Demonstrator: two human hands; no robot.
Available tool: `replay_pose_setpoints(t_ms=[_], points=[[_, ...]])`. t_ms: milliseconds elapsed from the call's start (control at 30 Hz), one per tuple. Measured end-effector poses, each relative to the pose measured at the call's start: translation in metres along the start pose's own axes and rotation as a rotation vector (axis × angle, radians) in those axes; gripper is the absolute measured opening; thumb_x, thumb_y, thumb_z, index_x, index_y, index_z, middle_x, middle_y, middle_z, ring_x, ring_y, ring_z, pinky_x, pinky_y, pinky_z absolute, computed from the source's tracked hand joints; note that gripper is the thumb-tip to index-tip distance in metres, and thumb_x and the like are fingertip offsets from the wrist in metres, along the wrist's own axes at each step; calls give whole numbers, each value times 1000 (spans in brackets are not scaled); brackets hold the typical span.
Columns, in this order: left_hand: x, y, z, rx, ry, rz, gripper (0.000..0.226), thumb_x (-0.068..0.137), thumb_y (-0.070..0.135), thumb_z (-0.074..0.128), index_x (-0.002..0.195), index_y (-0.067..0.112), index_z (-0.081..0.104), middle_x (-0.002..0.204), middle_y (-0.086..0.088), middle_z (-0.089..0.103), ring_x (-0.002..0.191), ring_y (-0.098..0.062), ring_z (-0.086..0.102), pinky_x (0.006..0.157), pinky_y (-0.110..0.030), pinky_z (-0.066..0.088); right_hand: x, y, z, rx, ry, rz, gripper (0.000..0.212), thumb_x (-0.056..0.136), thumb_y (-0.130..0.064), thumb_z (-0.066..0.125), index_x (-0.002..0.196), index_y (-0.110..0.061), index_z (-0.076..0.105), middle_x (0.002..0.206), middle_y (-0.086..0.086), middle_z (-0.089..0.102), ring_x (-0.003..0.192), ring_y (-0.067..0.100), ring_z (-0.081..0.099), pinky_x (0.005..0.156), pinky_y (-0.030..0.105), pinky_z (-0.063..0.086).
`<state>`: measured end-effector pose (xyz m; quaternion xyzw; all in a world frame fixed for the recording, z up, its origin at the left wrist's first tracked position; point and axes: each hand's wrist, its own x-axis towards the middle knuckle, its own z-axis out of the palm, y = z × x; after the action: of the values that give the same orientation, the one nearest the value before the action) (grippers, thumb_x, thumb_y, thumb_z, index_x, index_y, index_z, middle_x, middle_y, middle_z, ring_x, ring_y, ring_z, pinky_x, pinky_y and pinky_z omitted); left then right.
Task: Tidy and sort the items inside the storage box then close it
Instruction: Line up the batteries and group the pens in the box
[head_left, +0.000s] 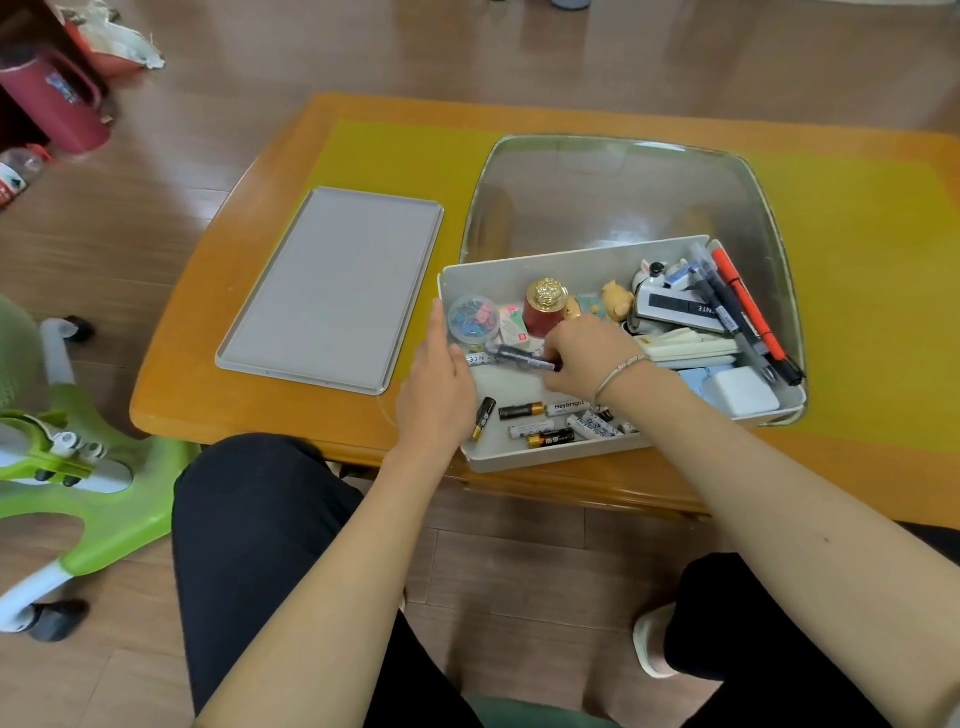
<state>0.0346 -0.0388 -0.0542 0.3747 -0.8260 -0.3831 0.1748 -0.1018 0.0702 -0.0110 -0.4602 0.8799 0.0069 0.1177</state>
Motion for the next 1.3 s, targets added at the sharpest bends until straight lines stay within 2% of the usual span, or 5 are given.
replay_pose_setpoints(t_ms=[233,467,767,867,1300], points=[[1,1,-1,7,-16,19,58,104,25,34,153,34,4,141,1,44,99,-3,43,74,-32,49,-22,33,-28,308,270,215,27,82,-35,58,61,-24,44,58,1,51,57,20,50,48,26,33],[2,0,-1,7,-21,13,59,103,26,36,153,34,5,137,1,47,97,-4,48,66,-25,50,-49,105,-44,276,581,571,17,79,-37,60,71,-21,59,74,11,64,69,32,53,57,29,37],[3,-1,-1,2,-21,8,59,103,27,37,152,35,5,139,3,46,100,-3,49,67,-26,53,-45,132,-37,269,404,694,19,80,-30,63,87,-13,68,90,14,65,77,33,57,59,31,45],[4,-2,1,3,-18,11,58,103,27,37,152,36,6,138,4,46,98,0,46,60,-18,46,-44,131,-33,232,399,704,27,80,-34,62,97,-13,68,100,16,62,91,36,57,73,40,51],[5,-4,2,-18,-22,22,57,104,28,37,152,35,8,138,6,46,101,2,44,63,-19,45,-47,105,-32,157,458,618,51,83,-42,61,126,-16,53,131,12,47,122,35,38,96,47,32]])
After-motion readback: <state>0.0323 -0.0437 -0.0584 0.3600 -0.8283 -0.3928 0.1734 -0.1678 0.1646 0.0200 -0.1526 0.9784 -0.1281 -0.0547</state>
